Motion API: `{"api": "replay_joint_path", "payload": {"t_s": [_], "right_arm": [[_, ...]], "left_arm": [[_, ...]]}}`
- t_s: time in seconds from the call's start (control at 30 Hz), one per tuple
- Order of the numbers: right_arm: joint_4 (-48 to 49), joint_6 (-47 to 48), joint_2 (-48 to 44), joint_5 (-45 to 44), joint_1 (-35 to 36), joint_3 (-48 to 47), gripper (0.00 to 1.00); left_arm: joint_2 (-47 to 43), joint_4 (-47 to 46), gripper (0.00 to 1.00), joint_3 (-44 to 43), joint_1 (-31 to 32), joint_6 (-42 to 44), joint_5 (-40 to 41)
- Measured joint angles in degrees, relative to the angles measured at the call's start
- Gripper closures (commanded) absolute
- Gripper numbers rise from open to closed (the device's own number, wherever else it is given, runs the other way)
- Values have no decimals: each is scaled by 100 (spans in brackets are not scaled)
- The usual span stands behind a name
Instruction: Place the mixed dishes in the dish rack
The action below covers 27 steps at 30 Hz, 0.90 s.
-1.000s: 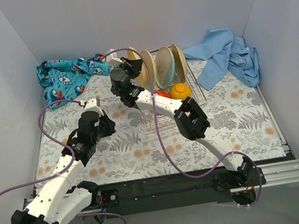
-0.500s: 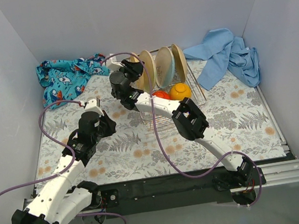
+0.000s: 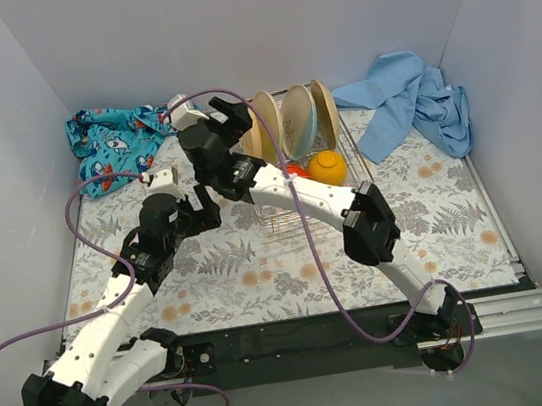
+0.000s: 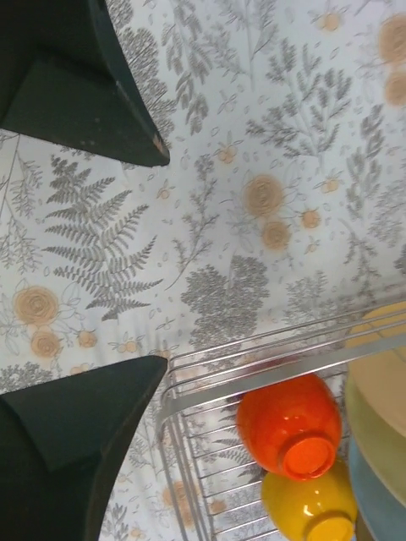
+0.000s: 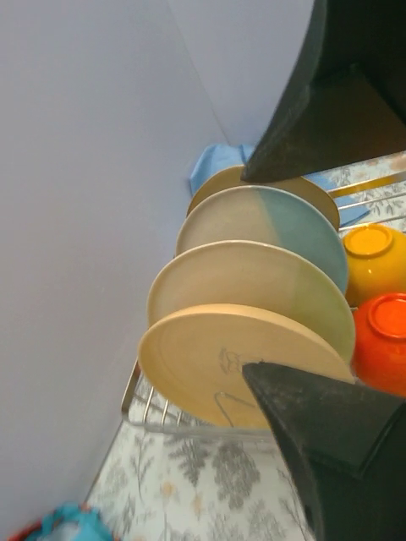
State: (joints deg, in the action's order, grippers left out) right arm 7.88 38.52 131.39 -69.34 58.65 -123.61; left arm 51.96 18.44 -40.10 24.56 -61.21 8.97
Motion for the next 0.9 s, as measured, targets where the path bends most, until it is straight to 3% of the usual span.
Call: {"api": "replay_joint_path", "payload": {"t_s": [0.27,0.47,0.73,0.9], "right_arm": [[-2413,-2247,-1456,1467,-354,-2,2],[-3709,-3766,-2022,2245,-1674,74,2],[-4548,-4658,-3123,3344,-3657,1646,2],[-4546,-4625,-3976,3298,-4256,3064,2]], "left_arm": [[404,-470,2,-887,-68,575,380],[1080,-710,2,-1515,-391,798,323],[2673,-610,2,-2771,-1335,935,-72],[3121,-581,2,-3211,-1633,951,-96]]}}
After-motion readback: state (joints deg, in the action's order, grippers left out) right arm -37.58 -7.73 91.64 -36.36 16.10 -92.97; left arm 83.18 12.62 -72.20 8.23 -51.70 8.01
